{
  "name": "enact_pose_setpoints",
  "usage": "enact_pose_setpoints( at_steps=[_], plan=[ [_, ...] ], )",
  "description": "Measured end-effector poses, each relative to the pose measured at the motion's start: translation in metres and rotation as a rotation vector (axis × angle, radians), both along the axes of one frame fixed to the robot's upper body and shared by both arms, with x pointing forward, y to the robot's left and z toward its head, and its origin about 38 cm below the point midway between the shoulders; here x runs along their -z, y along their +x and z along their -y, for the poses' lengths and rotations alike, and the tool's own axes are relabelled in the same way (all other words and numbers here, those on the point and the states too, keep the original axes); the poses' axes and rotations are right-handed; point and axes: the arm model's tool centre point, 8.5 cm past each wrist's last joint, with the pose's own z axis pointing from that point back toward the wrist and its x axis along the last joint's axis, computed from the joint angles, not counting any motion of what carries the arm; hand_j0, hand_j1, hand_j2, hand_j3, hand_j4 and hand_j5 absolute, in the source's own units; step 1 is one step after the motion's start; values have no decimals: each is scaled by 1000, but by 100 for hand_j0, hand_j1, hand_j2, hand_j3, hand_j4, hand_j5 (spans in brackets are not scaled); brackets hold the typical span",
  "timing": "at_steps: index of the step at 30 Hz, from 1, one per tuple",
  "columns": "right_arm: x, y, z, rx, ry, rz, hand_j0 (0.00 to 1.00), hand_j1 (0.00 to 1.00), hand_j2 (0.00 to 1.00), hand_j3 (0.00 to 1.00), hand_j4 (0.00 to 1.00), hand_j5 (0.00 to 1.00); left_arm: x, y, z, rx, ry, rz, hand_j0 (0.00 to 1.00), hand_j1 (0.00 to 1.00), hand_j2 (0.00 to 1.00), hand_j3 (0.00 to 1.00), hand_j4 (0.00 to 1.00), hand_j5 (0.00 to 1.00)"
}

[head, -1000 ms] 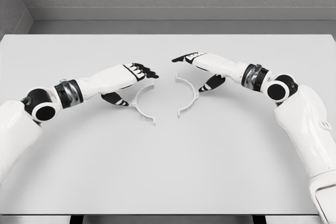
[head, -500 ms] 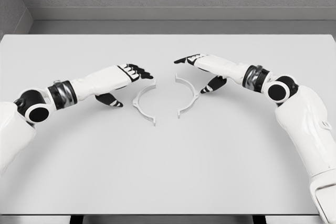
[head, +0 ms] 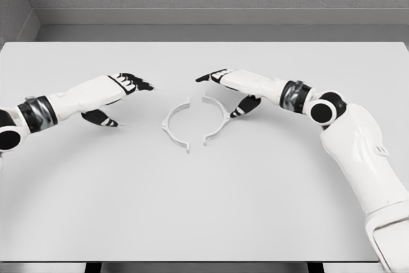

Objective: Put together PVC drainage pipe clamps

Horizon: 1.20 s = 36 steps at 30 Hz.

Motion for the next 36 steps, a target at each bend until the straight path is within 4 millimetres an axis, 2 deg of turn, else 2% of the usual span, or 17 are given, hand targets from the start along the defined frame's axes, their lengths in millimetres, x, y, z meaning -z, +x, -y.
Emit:
enact_pose_setpoints(
  at_steps=[4,13,16,23,24,25,27,29,30,32,34,36],
  plan=[
    [-1,0,-6,-11,1,3,98,98,98,98,98,98,-8,1,-17,-30,6,8,100,100,100,100,100,100],
    [-19,12,-2,-2,-8,32,98,98,98,98,98,98,-10,0,-22,-38,6,10,100,100,100,100,100,100],
    [-17,13,-4,0,-15,25,98,98,98,98,98,98,-8,-1,-14,-24,-2,8,100,100,100,100,100,100],
    [-12,15,-15,-8,-20,10,98,98,98,98,98,98,5,-1,28,43,-55,-7,100,100,100,100,100,100],
    [-15,17,-16,-8,-19,14,98,98,98,98,98,98,5,0,33,51,-63,-6,100,100,100,100,100,100],
    [-30,24,-15,-6,-17,43,99,99,99,99,99,99,6,0,37,56,-68,-8,100,100,100,100,100,100],
    [-59,34,7,35,0,101,99,99,99,99,99,99,8,0,42,63,-74,-10,100,100,100,100,100,100],
    [-90,37,41,91,28,176,99,99,99,99,99,99,8,0,45,67,-77,-11,100,100,100,100,100,100],
    [-95,32,60,117,45,193,99,99,99,99,99,99,8,-1,46,69,-78,-10,100,100,100,100,100,100],
    [-64,2,104,162,69,144,100,100,100,100,100,100,9,-2,50,78,-85,-10,100,100,100,100,100,100],
    [-42,-43,143,178,100,99,100,100,100,100,100,100,10,-3,56,90,-88,-12,100,100,100,100,100,100],
    [-56,-81,176,193,133,130,100,100,100,100,100,100,11,-3,60,98,-90,-13,100,100,100,100,100,100]
  ],
)
